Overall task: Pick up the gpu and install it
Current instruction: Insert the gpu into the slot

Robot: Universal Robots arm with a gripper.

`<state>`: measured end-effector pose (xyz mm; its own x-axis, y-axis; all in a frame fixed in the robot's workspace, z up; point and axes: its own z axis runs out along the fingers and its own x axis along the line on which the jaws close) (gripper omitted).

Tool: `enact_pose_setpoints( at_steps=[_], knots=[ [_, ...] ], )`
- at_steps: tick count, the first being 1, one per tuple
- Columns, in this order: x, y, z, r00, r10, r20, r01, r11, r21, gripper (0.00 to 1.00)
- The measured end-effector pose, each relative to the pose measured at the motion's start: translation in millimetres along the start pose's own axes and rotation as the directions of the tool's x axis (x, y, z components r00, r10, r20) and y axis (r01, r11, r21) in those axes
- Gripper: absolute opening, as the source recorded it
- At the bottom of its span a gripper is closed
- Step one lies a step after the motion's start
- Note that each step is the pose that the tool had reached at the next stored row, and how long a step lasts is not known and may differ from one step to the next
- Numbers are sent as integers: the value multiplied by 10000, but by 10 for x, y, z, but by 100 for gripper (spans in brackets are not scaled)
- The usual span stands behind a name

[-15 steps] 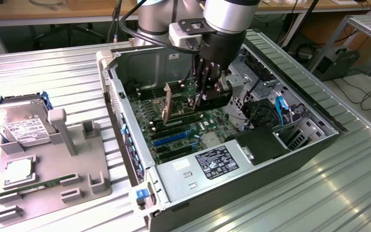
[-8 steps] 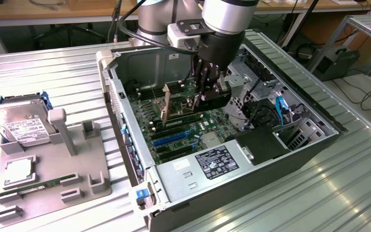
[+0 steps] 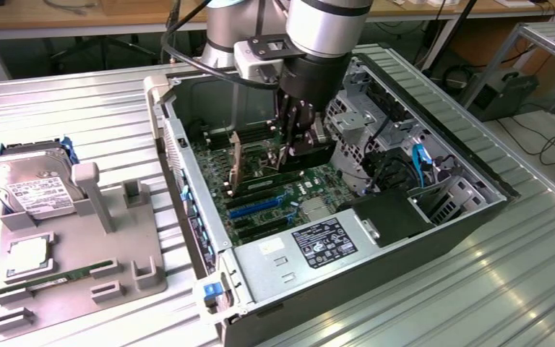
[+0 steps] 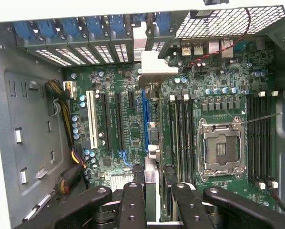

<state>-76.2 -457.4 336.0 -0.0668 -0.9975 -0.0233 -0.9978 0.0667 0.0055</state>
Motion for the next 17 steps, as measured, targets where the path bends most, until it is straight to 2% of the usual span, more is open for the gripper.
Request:
enact_pose_setpoints(
  at_steps=[17],
  knots=[
    [28,64,18,10000,-1,1,1,10000,1,27]
  ],
)
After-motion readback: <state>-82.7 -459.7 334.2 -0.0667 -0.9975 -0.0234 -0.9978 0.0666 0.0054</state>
